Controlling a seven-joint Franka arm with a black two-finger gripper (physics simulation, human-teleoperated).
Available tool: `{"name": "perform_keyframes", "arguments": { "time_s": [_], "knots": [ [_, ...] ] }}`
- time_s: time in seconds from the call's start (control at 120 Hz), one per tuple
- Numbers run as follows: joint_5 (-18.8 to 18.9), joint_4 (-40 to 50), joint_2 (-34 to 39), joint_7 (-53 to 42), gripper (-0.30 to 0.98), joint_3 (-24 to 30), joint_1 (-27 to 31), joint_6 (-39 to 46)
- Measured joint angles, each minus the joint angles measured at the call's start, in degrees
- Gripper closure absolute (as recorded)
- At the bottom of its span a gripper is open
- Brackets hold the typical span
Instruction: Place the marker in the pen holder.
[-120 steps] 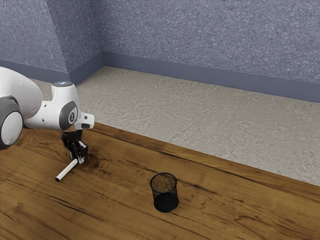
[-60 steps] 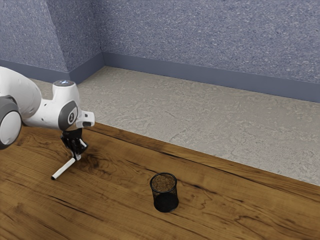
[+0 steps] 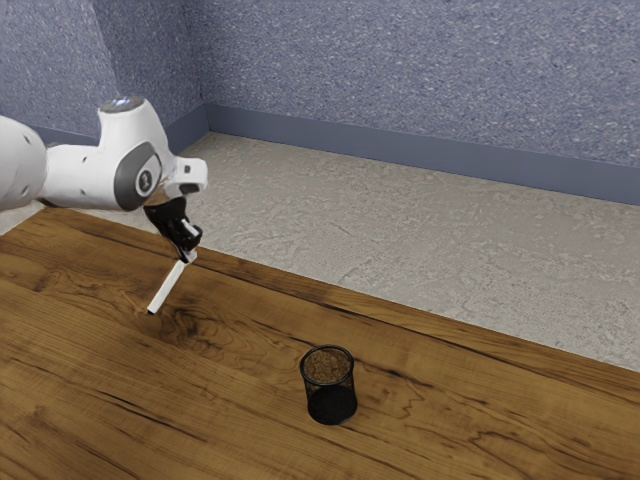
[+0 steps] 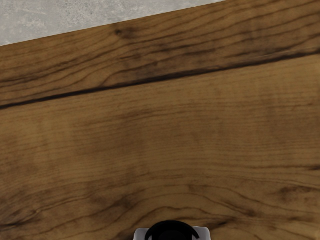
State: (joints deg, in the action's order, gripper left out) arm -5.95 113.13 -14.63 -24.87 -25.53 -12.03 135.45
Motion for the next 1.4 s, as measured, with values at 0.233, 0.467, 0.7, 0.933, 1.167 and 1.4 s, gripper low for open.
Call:
{"name": "perform_keyframes", "arguments": {
  "time_s": [0.233, 0.467, 0.7, 0.933, 1.167, 1.4],
  "knots": [
    [-1.1, 0.7, 7.4, -0.4, 0.79, 0.1, -10.8, -0.3],
    [-3.9, 4.0, 15.4, -0.7, 0.79, 0.2, -23.4, -2.4],
    [-8.6, 4.9, 20.1, -0.7, 0.79, 1.5, -27.7, -5.5],
    [-10.7, 5.9, 20.8, 0.7, 0.79, 4.5, -30.5, -6.1],
    [-11.1, 6.2, 17.6, 2.1, 0.79, 5.2, -30.5, -4.6],
    [-10.5, 2.8, 12.7, 2.9, 0.79, 4.9, -30.6, -0.8]
  ]
}}
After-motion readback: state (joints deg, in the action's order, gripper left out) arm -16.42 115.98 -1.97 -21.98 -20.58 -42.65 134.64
